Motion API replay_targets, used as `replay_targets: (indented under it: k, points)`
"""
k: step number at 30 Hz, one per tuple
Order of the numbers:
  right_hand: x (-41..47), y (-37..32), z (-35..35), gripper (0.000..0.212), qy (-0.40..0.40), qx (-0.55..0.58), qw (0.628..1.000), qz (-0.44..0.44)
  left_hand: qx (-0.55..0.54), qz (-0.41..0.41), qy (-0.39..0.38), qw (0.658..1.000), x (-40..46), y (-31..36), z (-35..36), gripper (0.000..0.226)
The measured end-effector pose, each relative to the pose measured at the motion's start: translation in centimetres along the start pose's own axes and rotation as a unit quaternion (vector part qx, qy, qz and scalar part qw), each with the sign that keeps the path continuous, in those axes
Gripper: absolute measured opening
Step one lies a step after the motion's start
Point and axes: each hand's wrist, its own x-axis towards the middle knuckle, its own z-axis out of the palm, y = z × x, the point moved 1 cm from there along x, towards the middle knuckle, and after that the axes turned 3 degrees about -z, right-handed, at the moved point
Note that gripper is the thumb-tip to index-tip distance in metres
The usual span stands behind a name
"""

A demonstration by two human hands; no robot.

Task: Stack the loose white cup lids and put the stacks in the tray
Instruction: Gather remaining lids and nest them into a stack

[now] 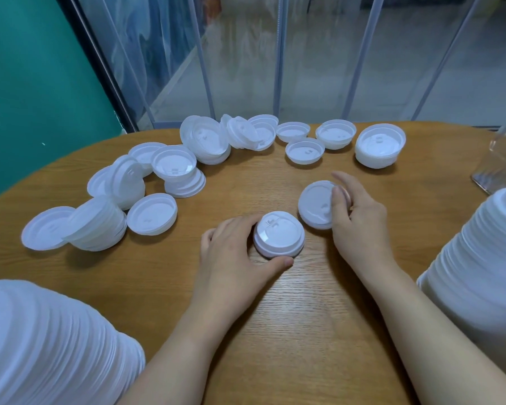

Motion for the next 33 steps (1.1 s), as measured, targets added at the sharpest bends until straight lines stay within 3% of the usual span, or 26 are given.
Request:
replay_targets:
  k: [3,6,9,13,18,21,24,27,33]
  points:
    - [0.0,-0.2,-0.1,0.035,-0.040,-0.057,0.997,0.014,-0.003,-0.002,-0.001,1.000,0.0,-0.1,0.0,0.065]
    - [0.0,-0.6,-0.2,0.059,-0.101,-0.089,0.990,0.045,-0.004,-0.003,0.001,1.000,0.1,-0.2,0.0,0.064]
    - [-0.1,-0.7,-0.7,0.070,-0.141,-0.091,0.985,0.044,-0.005,-0.004,0.003,1.000,0.1,-0.2,0.0,0.064]
    - [-0.7,0.2,-1.6,0.057,-0.188,-0.114,0.975,-0.016,-0.014,-0.008,-0.001,1.000,0.1,-0.3,-0.1,0.062]
    - [-1.3,0.0,-1.1,0.060,-0.102,-0.096,0.990,-0.006,-0.006,-0.005,-0.001,1.000,0.1,-0.3,0.0,0.066]
    - [-1.3,-0.6,-1.4,0.053,-0.066,-0.026,0.997,-0.021,0.008,0.001,-0.006,1.000,0.2,-0.4,0.0,0.072]
    - [-1.6,-1.1,-1.1,0.053,-0.128,0.030,0.990,-0.051,0.004,0.000,-0.009,1.000,0.1,-0.3,0.0,0.077]
    - [-2.2,-1.0,-0.3,0.071,-0.199,0.017,0.978,-0.059,-0.014,-0.031,-0.015,0.999,0.2,-0.3,0.0,0.093]
    - [-2.4,-1.1,0.2,0.071,-0.243,-0.014,0.968,-0.064,-0.006,-0.034,-0.028,0.999,0.5,-0.6,0.2,0.098]
